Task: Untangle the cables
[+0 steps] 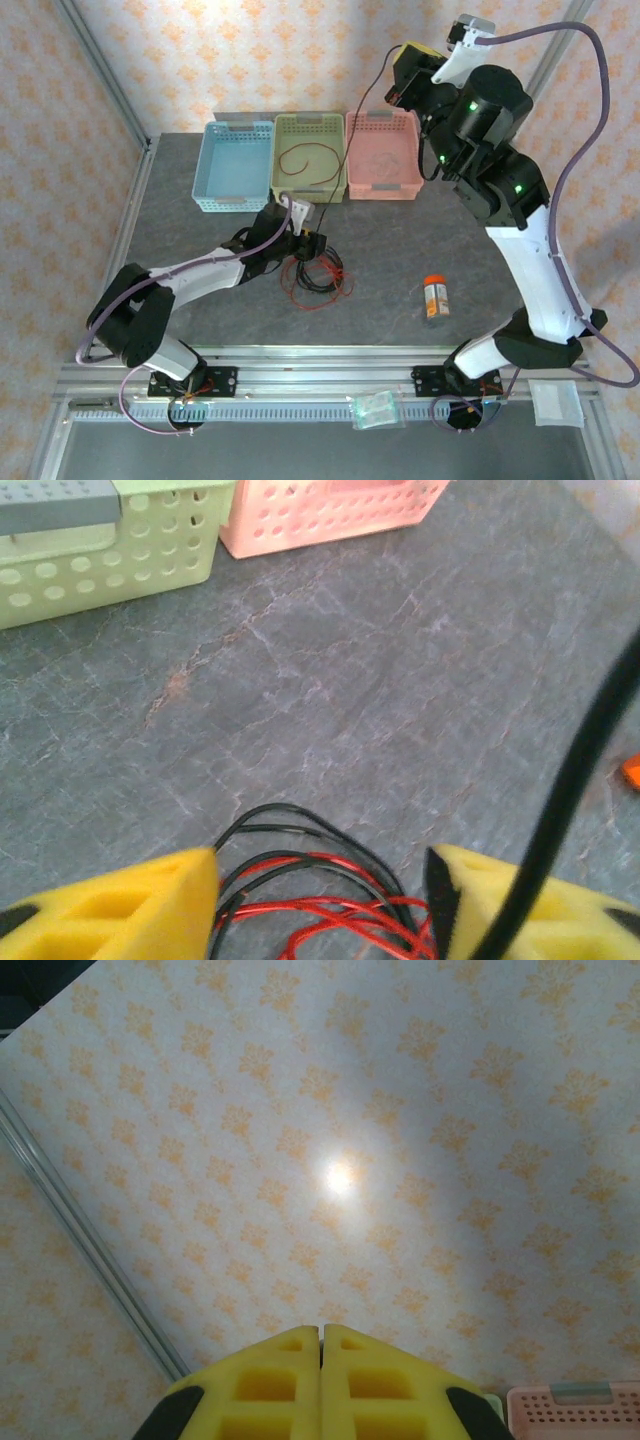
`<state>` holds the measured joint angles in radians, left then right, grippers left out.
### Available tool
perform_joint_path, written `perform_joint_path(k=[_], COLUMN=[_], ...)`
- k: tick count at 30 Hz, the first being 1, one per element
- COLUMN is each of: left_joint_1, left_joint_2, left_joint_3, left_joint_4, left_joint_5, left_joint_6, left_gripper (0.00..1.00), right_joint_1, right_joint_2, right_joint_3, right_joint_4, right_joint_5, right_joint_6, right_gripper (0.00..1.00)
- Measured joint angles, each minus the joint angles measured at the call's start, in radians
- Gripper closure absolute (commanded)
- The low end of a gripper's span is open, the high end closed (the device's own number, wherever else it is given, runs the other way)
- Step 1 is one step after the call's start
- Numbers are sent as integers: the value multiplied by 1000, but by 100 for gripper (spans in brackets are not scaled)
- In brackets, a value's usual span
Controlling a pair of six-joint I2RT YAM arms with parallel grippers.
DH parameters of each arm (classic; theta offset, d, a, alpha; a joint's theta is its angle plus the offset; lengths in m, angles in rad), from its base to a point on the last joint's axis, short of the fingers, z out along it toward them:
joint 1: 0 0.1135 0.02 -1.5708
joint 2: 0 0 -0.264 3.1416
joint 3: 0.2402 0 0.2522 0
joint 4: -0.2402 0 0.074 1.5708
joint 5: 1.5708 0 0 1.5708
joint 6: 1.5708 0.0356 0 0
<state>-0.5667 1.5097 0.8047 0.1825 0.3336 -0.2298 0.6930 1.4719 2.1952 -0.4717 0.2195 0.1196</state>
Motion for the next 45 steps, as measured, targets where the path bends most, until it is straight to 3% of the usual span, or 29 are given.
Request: perform_joint_path(k=[8,13,20,24,31,36,45], left_joint_1=[0,0,0,28,132,252,438], left_joint_2=[-26,-86,-154,-193,-261,-273,-226], left_joint_3=[-16,32,99,99,104,129,224], left_joint_4=[-40,-205,-434,-503,-539,-537,-444], left_joint_5=[-77,-180,-357,-398,-380,-338,-263], left_joint_6=[-19,-11,-27,-55,-71,-84,-133], left_gripper=[89,96,99,100,100,100,100], right_joint_1=[0,0,-30,-44,-46,-49,-49], right_joint_2=[-30,-102,-160,-163,-160,-148,71], right_joint_3=[-68,-268,-574,-713,-847,-910,-911], right_joint_4=[3,29,74,108,181,309,597], right_joint_5=[32,58,42,-5,-95,-229,-462], right_joint_6=[-7,-3,69,129,197,206,191], right_gripper=[100,100,100,100,100,100,100])
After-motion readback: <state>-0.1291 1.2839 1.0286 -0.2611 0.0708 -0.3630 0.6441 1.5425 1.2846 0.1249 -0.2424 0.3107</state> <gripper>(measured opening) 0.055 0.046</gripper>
